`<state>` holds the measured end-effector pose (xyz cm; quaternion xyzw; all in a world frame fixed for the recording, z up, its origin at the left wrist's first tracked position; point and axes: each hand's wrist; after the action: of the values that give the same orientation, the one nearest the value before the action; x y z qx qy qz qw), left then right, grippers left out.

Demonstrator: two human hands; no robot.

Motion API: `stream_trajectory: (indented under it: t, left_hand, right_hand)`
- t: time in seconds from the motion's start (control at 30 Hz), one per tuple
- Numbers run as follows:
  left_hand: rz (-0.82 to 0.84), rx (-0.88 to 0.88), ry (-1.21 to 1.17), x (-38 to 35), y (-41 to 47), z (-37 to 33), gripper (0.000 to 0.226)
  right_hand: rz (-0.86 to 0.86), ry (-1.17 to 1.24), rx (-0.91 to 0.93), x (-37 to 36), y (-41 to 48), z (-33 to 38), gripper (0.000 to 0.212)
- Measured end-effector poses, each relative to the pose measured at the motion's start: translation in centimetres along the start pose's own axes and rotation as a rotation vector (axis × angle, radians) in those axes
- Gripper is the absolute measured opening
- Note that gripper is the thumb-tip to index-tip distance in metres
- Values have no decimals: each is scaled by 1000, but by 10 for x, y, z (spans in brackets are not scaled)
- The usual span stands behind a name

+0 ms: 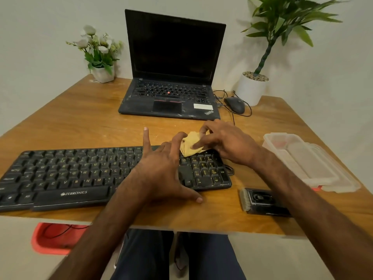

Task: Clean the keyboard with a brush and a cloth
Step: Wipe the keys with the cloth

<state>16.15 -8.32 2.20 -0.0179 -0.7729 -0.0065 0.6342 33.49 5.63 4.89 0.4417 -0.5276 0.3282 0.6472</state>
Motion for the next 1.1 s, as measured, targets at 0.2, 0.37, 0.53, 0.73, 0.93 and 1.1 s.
stream_trajectory:
  t: [0.2,0.37,0.53,0.73,0.93,1.1]
  left_hand:
    - [19,-17,58,5,1,-6,152]
    - [57,8,49,7,1,-5,149]
    - [56,6,57,6,2,-4,147]
    - [46,0,76,6,3,-5,147]
    - [37,-2,80,4,3,-3,145]
    - [38,-3,65,3,4,-3,146]
  right_hand:
    - [-69,13,45,-17,16,21,17]
    - [-27,-31,-25,-4,-8,-6,29]
    - [-58,56,-161,-5,-37,-20,34]
    - [-167,-54,-287,9,-21,-9,27]
    - [-4,-72,-156,-7,-22,9,34]
    - [-52,-141,-280,14,-23,-1,36]
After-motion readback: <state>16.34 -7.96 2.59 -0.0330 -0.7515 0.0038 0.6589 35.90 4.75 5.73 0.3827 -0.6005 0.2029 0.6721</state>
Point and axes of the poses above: each hand's wrist, its own y-axis towards the middle knuckle, its own x-axis out of the back of the hand, z = x × y, and after that the axes turned 1 degree about -x, right-handed
